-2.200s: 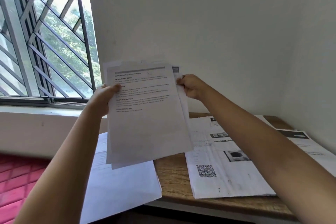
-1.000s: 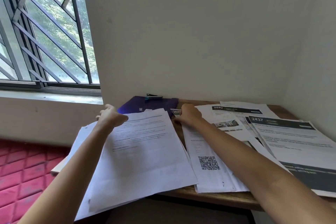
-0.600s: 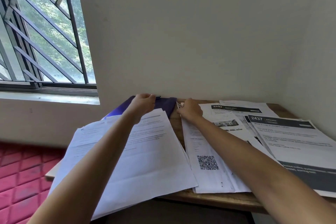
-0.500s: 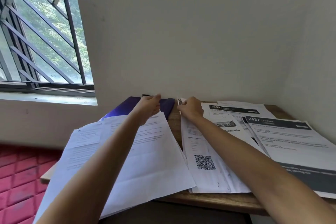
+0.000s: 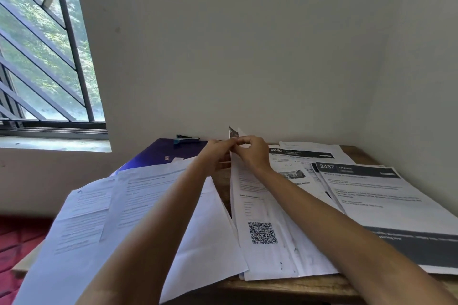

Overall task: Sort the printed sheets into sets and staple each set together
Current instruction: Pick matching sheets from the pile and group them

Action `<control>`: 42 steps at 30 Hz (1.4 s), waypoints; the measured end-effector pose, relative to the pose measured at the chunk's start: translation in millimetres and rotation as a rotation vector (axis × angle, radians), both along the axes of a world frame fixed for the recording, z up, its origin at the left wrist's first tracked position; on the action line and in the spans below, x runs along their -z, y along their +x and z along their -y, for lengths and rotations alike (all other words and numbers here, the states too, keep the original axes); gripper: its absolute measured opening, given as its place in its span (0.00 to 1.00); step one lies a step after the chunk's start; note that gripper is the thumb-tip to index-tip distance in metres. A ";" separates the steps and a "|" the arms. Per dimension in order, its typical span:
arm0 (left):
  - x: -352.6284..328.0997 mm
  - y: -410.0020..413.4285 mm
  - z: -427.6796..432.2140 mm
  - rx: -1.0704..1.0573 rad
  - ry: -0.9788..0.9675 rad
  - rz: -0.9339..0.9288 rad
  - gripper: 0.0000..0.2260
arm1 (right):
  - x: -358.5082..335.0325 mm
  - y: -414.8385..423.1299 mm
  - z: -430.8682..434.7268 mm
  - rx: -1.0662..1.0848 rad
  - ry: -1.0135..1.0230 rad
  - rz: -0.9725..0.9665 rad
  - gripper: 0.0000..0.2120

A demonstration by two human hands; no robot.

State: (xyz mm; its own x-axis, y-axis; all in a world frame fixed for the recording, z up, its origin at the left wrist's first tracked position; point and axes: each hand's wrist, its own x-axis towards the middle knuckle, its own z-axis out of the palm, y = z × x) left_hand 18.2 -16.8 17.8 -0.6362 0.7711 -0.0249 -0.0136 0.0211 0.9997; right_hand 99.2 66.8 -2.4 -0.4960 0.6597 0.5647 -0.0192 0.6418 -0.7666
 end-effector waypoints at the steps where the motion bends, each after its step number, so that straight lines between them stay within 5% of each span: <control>1: 0.7 -0.6 -2.8 -0.011 -0.007 0.010 0.09 | 0.0 1.0 -5.7 -0.018 -0.020 -0.001 0.06; 6: 6.8 -7.2 -15.8 -0.104 -0.072 0.035 0.08 | -1.2 2.7 -36.5 0.038 -0.225 -0.017 0.06; 11: 16.3 -21.4 -24.5 -0.129 -0.198 0.023 0.43 | 4.4 4.8 -58.6 0.139 -0.194 0.279 0.11; 18: 10.1 -30.9 -43.3 -0.113 -0.303 -0.029 0.24 | 33.4 7.6 -63.0 0.181 -0.172 0.094 0.16; 24: 21.9 -40.0 -64.6 -0.142 -0.454 -0.145 0.34 | 34.2 9.8 -69.6 0.181 -0.330 -0.012 0.16; 27: 28.4 -42.1 -69.6 -0.216 -0.496 -0.261 0.29 | 33.1 11.1 -71.1 0.182 -0.347 -0.027 0.16; 31: 22.1 -48.0 -76.0 -0.218 -0.368 -0.174 0.28 | 31.9 14.5 -71.3 0.164 -0.362 -0.072 0.17; 35: -17.5 -43.5 -73.6 -0.235 -0.171 -0.172 0.11 | 29.5 17.0 -71.4 0.174 -0.353 -0.138 0.16; 42: -86.6 -51.9 -51.6 -0.293 0.056 -0.228 0.08 | 25.5 20.1 -73.1 0.175 -0.336 -0.157 0.16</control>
State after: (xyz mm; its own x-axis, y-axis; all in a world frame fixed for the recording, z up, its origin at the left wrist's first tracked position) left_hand -33.7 34.8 104.4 -0.8145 0.5516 0.1800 0.2123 -0.0055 0.9772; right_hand 119.3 140.0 -27.9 -0.2848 0.8870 0.3635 -0.0657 0.3602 -0.9305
